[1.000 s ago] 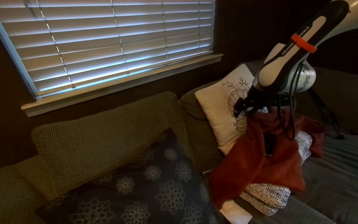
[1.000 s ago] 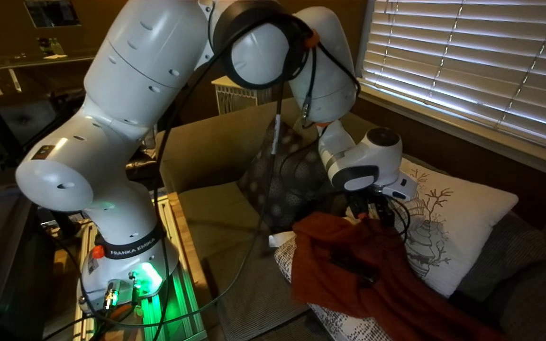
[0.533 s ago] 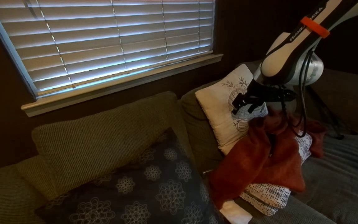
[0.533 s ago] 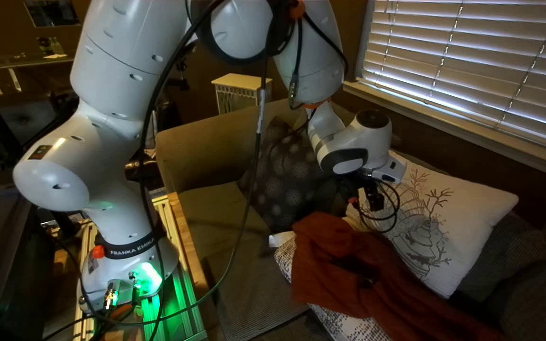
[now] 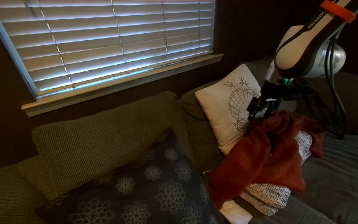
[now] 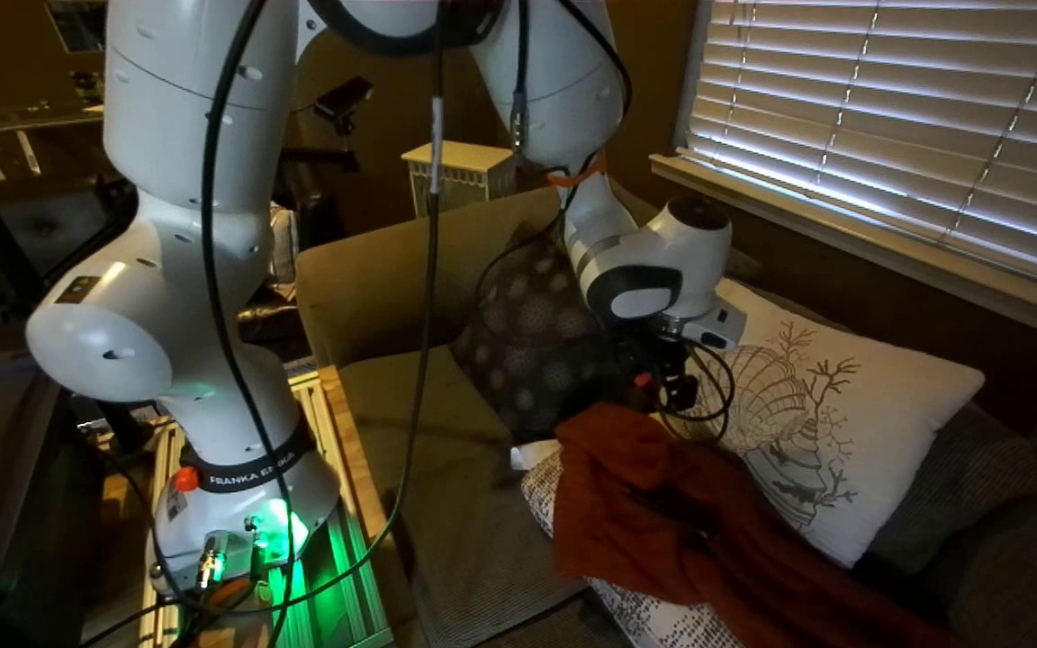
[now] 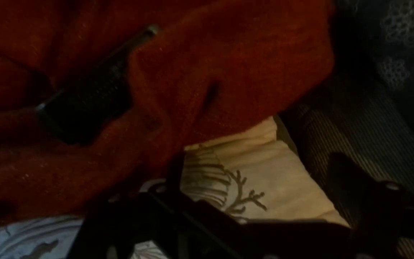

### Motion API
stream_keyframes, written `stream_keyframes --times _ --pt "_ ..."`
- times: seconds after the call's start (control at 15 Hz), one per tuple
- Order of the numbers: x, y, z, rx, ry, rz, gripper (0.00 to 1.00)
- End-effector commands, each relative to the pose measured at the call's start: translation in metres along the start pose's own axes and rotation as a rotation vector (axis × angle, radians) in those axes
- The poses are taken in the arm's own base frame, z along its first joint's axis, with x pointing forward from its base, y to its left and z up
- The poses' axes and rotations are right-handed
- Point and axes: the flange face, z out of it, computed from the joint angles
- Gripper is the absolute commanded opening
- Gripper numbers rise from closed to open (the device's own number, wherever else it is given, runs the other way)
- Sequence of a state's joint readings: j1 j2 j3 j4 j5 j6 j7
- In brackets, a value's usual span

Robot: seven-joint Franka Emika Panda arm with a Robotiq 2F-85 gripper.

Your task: Unfold the blanket and remove the remote from the blanket

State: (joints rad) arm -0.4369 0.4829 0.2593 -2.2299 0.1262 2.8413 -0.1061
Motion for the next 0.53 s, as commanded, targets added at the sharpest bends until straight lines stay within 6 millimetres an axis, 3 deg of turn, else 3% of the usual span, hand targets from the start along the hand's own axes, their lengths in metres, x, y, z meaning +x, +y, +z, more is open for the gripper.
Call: stream_keyframes --times 0.0,0.2,0.47 --pt "-0.034 0.018 -0.016 -0.043 -0.119 -0.037 1.00" --pt "-0.050 0.038 -0.015 -0.091 -0.216 -0.039 1.00" --pt "-0.060 0.076 0.002 -0.154 -0.346 0.023 1.00"
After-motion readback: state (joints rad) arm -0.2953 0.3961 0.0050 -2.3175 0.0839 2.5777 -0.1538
